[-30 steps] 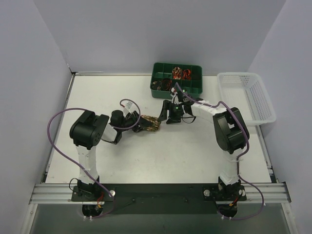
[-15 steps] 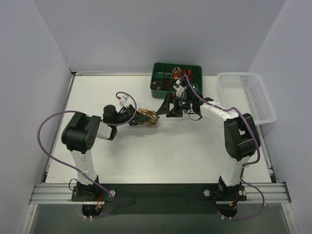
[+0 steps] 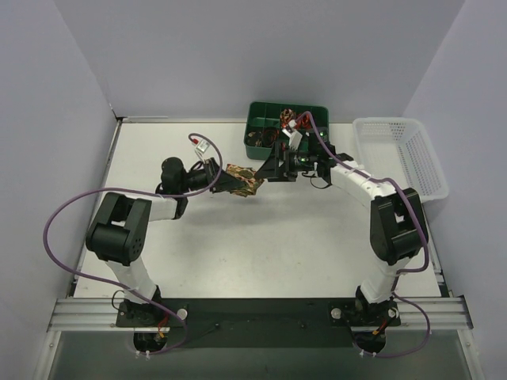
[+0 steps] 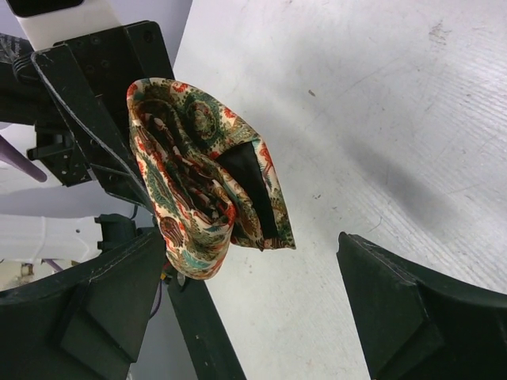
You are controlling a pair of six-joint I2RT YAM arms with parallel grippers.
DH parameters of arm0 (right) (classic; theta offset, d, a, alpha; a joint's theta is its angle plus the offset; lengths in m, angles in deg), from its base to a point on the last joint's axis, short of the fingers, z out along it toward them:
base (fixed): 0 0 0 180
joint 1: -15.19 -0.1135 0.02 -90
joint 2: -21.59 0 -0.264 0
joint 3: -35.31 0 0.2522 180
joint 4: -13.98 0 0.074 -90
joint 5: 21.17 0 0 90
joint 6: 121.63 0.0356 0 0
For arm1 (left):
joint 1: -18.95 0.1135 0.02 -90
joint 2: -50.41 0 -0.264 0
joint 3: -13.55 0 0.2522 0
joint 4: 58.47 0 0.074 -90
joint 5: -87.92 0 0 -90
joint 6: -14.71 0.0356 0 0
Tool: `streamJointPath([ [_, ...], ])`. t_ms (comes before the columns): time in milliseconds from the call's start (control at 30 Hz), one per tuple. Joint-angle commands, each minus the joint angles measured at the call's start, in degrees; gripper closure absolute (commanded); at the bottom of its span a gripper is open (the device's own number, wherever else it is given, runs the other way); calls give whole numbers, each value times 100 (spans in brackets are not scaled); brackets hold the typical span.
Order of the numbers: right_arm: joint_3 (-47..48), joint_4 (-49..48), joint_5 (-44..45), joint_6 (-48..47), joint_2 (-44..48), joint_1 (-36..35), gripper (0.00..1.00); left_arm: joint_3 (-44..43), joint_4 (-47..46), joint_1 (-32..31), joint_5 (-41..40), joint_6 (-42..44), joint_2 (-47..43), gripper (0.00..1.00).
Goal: Roll the ties
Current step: Pick up the tie at the center of the board.
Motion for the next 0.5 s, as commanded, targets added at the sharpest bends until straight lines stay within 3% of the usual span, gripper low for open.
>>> streamJointPath([
  [0,155,-232,-445,-76,373,-82,4,-231,16,-66,161,74,-336,74],
  [400,-12,-627,-648,240,215,-337,7,-363,43,-233,100,13,-406,75],
  [467,-12,-662,-709,258,206,-337,12,-363,43,-242,64,4,-424,75],
])
